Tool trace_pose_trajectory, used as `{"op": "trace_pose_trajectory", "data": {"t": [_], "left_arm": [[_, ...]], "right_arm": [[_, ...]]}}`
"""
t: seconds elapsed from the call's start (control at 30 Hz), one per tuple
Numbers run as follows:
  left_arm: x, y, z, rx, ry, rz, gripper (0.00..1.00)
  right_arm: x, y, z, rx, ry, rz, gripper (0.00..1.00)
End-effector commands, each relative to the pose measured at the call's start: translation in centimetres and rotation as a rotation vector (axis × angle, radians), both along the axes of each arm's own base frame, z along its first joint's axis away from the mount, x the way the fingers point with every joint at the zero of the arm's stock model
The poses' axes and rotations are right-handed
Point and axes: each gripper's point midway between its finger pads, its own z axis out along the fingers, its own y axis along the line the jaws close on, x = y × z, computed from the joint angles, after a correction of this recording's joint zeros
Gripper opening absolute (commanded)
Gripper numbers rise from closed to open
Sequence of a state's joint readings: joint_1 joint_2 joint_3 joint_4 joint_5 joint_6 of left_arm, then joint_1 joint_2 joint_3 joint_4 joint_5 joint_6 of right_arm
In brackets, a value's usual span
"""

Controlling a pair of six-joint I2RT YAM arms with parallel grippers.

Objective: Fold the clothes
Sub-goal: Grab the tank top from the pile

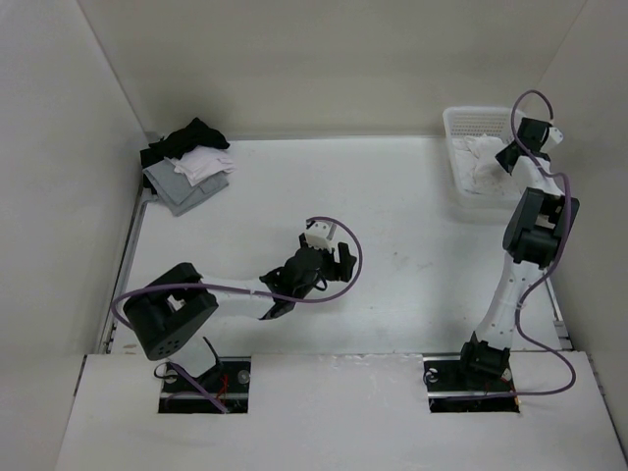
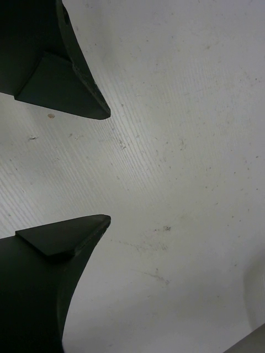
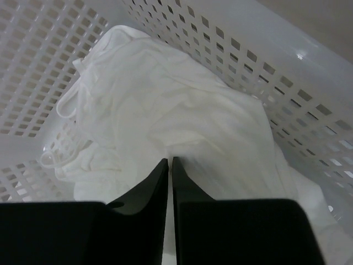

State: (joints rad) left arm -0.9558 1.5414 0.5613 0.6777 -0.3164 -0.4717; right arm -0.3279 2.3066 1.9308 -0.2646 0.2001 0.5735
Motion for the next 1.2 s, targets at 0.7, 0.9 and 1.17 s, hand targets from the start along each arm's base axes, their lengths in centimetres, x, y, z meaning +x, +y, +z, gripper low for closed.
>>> {"op": "trace_pose_trajectory", "data": {"t": [0.7,0.9,1.17], "left_arm": [[2.7,4.3,6.5,-0.217,-0.064,0.147,0.67],[4.1,6.2,5.9,-0.232,-0.040,0.201,0.68],[3.6,3.9,3.9,-0.236,0.018,0.130,0.69]], "right_arm": [[-22.9,24.6,50.9,-0.220,-1.179,0.455,0.00],[-18.5,24.1,42.3,-0.326,-0.948,0.363,0.16],[-5.5,13.3,22.1,-0.193,-0.490,0.214,0.42]]}}
